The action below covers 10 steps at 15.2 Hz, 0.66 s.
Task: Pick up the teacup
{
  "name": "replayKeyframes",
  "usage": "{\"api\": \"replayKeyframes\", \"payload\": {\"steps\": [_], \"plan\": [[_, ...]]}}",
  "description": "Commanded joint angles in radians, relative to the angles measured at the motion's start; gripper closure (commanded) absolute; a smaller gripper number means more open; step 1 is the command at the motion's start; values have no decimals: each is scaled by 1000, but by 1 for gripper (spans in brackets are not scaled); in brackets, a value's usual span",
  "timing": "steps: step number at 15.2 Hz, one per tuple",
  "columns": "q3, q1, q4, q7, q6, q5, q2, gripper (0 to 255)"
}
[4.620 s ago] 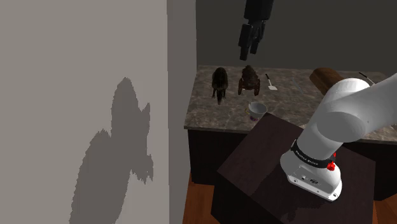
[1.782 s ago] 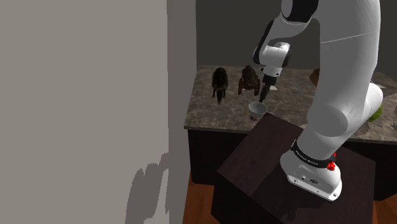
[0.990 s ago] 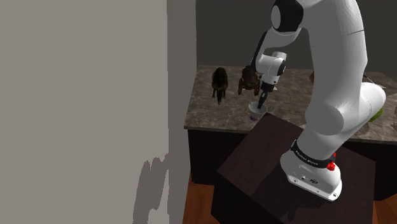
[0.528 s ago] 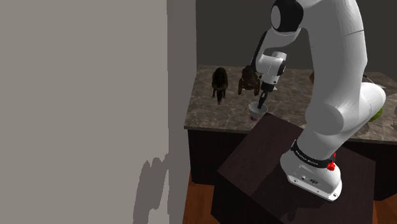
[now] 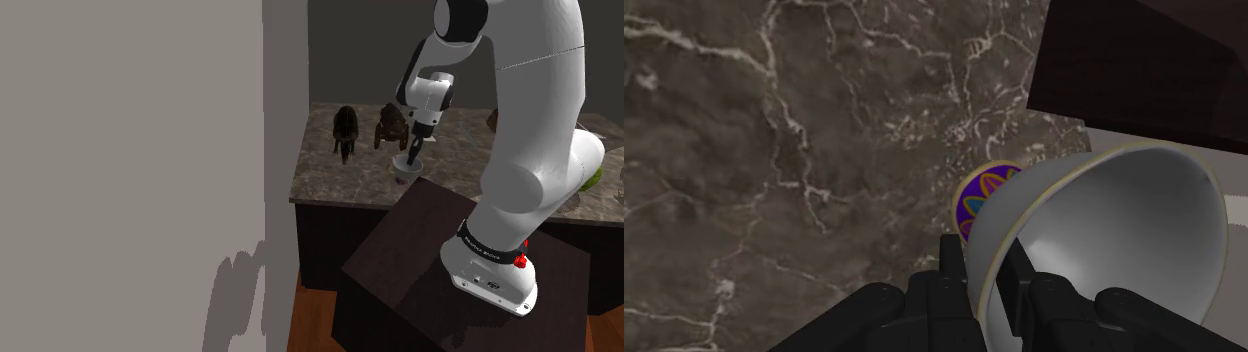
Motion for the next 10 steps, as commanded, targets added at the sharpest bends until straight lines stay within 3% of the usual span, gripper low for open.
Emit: {"api": "replayKeyframes", "payload": {"steps": [1, 10], "plan": [[-14, 12, -9, 15, -14, -19, -27, 255], [-64, 48, -28, 69, -67, -93, -120, 255]]}}
